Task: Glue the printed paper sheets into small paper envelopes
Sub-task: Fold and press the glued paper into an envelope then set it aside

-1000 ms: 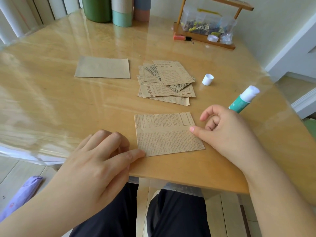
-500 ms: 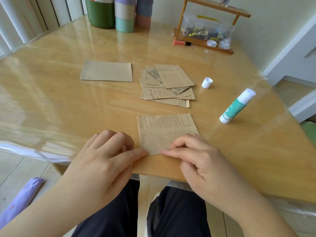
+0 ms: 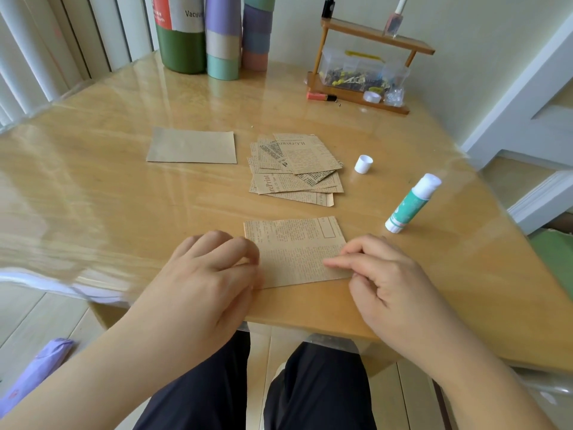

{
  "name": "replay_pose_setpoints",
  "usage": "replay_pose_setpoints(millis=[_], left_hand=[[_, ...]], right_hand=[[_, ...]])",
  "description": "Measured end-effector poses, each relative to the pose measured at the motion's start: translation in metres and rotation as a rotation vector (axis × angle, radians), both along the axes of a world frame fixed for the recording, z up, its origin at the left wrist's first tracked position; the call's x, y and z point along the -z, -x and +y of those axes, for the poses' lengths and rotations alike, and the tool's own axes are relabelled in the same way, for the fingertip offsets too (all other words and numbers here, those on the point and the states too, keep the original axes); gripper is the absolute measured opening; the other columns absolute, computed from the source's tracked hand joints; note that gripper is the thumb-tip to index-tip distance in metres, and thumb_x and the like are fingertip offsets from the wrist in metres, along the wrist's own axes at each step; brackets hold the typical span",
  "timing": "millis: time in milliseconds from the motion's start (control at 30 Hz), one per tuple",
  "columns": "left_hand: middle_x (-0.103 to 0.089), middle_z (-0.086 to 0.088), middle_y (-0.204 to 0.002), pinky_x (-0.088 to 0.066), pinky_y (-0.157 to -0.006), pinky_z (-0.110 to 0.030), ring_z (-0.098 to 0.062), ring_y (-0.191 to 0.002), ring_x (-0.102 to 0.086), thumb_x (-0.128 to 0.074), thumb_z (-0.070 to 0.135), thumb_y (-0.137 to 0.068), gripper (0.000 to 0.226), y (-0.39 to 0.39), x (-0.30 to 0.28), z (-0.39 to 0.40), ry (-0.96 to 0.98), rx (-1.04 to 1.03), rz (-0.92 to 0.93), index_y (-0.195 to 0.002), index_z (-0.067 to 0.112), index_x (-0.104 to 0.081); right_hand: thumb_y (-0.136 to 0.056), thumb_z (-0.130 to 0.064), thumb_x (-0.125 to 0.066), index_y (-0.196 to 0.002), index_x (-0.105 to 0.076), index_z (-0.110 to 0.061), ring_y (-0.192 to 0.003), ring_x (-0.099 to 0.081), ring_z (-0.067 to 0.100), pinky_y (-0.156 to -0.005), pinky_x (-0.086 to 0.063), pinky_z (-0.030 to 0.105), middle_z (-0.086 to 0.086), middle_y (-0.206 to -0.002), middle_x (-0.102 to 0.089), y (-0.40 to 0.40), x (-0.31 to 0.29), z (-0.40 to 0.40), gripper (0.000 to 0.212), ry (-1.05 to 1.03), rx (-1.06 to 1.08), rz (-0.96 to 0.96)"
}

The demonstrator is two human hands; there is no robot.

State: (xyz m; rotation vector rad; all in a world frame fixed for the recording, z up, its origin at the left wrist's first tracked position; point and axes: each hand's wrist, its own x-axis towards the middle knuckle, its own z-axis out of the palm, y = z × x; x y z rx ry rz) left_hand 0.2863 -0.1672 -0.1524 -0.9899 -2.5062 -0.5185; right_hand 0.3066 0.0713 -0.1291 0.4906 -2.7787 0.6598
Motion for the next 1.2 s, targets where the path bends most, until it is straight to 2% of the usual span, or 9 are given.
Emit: replay_pose_setpoints(millis=[100,233,467,567,733,800,900,1067,1200], left_hand=[[-0.061,0.005,-0.084,-0.039,-0.073,-0.030,-0.020,-0.075,-0.056,-0.036,0.016,-0.085,0.030,0.009,-0.002,0.012,-0.034,0.019,-0.041,-0.070,0.014,-0.061],[-0.059,0.003,-0.078,-0.039,-0.071,-0.030,-0.021,-0.068,-0.056,-0.034,0.015,-0.084,0.028,0.009,0.000,0.014,-0.068,0.007,-0.104,-0.069,0.012,-0.058],[-0.059,0.009,-0.087,-0.039,-0.077,-0.023,-0.013,-0.079,-0.053,-0.038,0.013,-0.082,0.020,0.001,0.007,0.008,-0.118,0.004,-0.161,-0.076,0.017,-0.056],[-0.060,0.009,-0.089,-0.038,-0.081,-0.021,-0.012,-0.081,-0.054,-0.038,0.015,-0.083,0.020,0.000,0.009,0.007,-0.115,-0.006,-0.165,-0.077,0.018,-0.057],[-0.057,0.010,-0.084,-0.035,-0.088,-0.025,-0.014,-0.084,-0.054,-0.039,0.019,-0.085,0.020,0.004,0.004,0.013,-0.071,-0.046,-0.117,-0.079,0.018,-0.058],[-0.059,0.009,-0.086,-0.034,-0.091,-0.026,-0.015,-0.087,-0.052,-0.041,0.018,-0.084,0.021,0.007,0.001,0.018,-0.075,-0.056,-0.079,-0.084,0.017,-0.062],[-0.061,0.005,-0.087,-0.035,-0.087,-0.023,-0.016,-0.084,-0.053,-0.043,0.016,-0.080,0.025,0.013,-0.003,0.028,-0.089,-0.037,-0.062,-0.086,0.015,-0.067],[-0.062,0.003,-0.082,-0.039,-0.079,-0.023,-0.019,-0.073,-0.058,-0.042,0.015,-0.081,0.027,0.016,0.004,0.037,-0.100,-0.008,-0.126,-0.081,0.014,-0.069],[-0.061,0.004,-0.083,-0.036,-0.092,-0.023,-0.017,-0.075,-0.057,-0.043,0.019,-0.083,0.026,0.013,0.009,0.032,-0.105,-0.050,-0.109,-0.079,0.012,-0.068]], right_hand=[[-0.083,-0.016,-0.030,-0.113,-0.068,-0.016,-0.095,-0.046,-0.002,-0.084,-0.032,0.002,-0.010,-0.097,-0.053,0.006,-0.003,-0.020,0.049,0.033,-0.113,-0.048],[-0.082,-0.018,-0.025,-0.115,-0.068,-0.017,-0.097,-0.048,0.002,-0.087,-0.034,0.006,-0.008,-0.099,-0.054,0.008,0.005,-0.033,0.053,0.005,-0.193,-0.119],[-0.082,-0.010,-0.037,-0.110,-0.071,-0.019,-0.092,-0.049,-0.007,-0.077,-0.033,-0.001,-0.015,-0.097,-0.056,0.005,0.004,0.004,0.045,0.042,0.004,-0.102],[-0.081,-0.008,-0.039,-0.107,-0.072,-0.020,-0.093,-0.050,0.000,-0.080,-0.034,0.000,-0.016,-0.094,-0.056,0.005,0.005,0.019,0.044,0.021,0.070,-0.066],[-0.080,-0.008,-0.043,-0.098,-0.073,-0.015,-0.094,-0.046,0.002,-0.087,-0.034,0.005,-0.014,-0.092,-0.054,0.011,0.006,0.014,0.035,-0.049,0.081,0.012],[-0.080,-0.008,-0.043,-0.105,-0.070,-0.015,-0.098,-0.045,0.000,-0.088,-0.032,0.003,-0.012,-0.100,-0.054,0.011,0.003,0.005,0.038,-0.023,0.051,0.002],[-0.083,-0.007,-0.040,-0.117,-0.066,-0.016,-0.107,-0.045,-0.001,-0.093,-0.030,0.004,-0.012,-0.109,-0.053,0.011,0.003,-0.013,0.044,-0.008,-0.059,-0.060],[-0.083,-0.006,-0.038,-0.117,-0.066,-0.015,-0.110,-0.045,0.001,-0.096,-0.030,0.006,-0.012,-0.110,-0.055,0.014,0.009,-0.023,0.044,0.001,-0.138,-0.112],[-0.082,-0.007,-0.040,-0.115,-0.068,-0.015,-0.107,-0.044,-0.002,-0.095,-0.026,0.001,-0.011,-0.109,-0.057,0.015,0.009,-0.012,0.044,-0.005,-0.067,-0.089]])
